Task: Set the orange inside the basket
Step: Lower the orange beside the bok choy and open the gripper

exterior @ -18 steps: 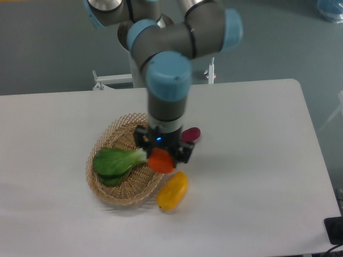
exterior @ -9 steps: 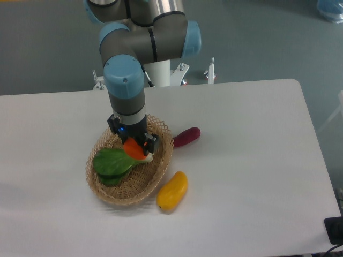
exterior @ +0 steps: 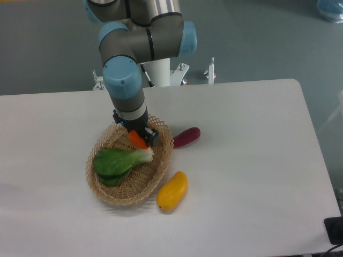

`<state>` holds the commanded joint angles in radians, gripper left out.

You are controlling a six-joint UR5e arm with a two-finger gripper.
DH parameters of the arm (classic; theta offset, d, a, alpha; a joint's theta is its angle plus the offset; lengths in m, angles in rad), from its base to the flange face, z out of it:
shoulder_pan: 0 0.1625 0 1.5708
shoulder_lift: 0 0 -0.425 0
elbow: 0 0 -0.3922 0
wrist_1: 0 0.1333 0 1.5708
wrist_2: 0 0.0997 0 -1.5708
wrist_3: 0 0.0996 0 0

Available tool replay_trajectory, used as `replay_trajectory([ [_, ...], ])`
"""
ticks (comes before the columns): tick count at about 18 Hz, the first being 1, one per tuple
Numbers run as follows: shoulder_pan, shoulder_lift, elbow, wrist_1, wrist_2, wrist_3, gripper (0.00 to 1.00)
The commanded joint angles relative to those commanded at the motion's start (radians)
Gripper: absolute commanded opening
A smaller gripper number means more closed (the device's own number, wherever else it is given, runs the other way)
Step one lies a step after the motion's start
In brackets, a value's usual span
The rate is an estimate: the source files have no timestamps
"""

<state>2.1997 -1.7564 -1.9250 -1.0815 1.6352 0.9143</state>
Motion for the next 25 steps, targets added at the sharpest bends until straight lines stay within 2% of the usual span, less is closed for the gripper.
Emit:
replay_trajectory([
  [7,0.008,-0.003,-0.043,0.002,0.002,0.005,0.72],
  [16,0.008,-0.012,-0.040,0.008,0.018,0.005,0.72],
  [24,0.012,-0.025,-0.031,0.009,0.022,0.003,0.77],
  [25,0.012,-0.025,-0.029,0.009,0.022,0.003,0.80],
])
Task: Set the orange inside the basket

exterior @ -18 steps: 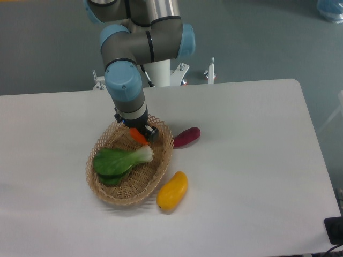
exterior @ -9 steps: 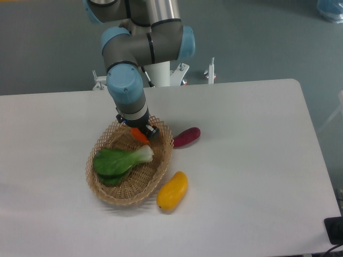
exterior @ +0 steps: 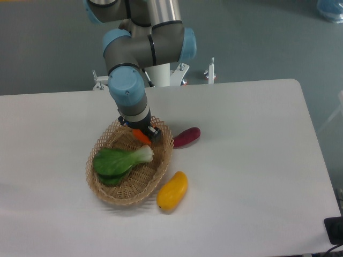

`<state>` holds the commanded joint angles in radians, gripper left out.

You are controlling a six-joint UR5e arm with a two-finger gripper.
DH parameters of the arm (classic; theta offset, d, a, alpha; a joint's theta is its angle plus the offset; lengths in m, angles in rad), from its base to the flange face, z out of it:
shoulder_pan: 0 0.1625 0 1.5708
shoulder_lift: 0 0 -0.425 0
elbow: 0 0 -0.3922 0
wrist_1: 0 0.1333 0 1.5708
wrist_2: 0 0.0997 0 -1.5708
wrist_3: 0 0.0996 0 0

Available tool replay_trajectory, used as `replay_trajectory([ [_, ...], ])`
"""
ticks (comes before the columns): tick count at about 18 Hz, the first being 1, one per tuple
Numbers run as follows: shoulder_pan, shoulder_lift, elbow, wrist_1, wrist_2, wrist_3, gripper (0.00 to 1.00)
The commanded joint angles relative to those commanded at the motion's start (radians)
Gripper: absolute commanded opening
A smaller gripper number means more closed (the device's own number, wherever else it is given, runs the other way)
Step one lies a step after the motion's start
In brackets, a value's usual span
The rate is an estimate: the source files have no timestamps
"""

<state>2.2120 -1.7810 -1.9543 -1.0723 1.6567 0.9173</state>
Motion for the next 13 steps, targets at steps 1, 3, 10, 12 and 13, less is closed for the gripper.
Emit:
replay_trajectory([
  [1,-0.002,0.000,0.002,0.000,0.000,-0.002,0.82],
  [3,0.000,0.000,0.003,0.000,0.000,0.000,0.83],
  [10,0.008,0.026,0.064,0.002,-0.002,-0.005,1.00],
  [12,0.018,0.031,0.110,0.009,-0.008,-0.009,1.00],
  [13,0.018,0.031,0.132,0.011,-0.008,-0.011,1.00],
])
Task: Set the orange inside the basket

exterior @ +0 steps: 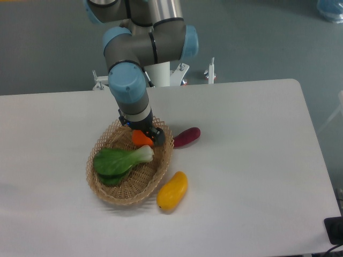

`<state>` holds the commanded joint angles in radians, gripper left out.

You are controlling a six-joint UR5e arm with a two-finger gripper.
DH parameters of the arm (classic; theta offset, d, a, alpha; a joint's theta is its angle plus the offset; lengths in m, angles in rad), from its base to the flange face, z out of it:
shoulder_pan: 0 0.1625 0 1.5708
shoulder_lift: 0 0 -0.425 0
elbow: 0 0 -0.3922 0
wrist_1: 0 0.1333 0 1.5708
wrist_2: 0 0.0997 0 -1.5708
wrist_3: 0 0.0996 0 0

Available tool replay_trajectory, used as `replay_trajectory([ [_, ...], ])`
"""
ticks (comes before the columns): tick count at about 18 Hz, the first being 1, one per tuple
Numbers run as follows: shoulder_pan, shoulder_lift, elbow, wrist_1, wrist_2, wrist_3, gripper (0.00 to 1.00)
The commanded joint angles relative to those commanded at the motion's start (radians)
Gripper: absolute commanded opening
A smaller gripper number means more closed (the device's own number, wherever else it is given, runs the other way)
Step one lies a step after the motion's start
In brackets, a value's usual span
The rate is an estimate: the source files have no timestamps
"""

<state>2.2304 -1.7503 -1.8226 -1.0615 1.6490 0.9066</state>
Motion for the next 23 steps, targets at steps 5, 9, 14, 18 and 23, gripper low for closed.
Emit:
replay_trajectory([
  [5,0.026,0.002,0.152,-0.006,-0.012,0.005,1.00],
  [9,0.075,0.000,0.284,-0.040,-0.063,0.014,1.00],
  [14,0.169,-0.002,0.377,-0.187,-0.075,0.216,1.00],
  [18,0.244,0.003,0.381,-0.210,-0.113,0.317,1.00],
  [23,0.324,0.005,0.375,-0.222,-0.127,0.426,1.00],
])
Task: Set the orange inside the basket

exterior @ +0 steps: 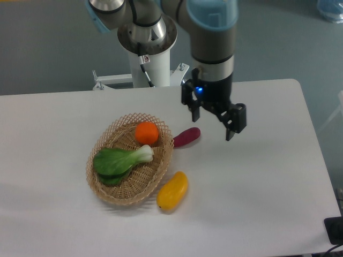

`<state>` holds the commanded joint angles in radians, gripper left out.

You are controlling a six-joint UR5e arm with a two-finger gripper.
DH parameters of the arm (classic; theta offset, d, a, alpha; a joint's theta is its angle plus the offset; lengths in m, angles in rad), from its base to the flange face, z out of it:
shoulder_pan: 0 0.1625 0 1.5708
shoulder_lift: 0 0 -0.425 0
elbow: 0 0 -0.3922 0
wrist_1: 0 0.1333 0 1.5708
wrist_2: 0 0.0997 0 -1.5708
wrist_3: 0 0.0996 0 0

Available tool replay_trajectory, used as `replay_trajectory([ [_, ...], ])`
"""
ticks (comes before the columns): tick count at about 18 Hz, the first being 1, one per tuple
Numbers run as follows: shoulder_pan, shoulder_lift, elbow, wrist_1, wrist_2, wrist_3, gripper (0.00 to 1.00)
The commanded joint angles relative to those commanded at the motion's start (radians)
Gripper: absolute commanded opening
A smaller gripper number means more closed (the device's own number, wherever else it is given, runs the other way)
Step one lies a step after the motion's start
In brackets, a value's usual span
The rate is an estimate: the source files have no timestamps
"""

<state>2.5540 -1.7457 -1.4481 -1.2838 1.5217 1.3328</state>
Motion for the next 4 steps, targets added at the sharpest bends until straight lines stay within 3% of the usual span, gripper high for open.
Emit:
replay_trajectory([
  [4,0.038,0.000,-0.003,-0.009,0.000,0.055,1.00],
])
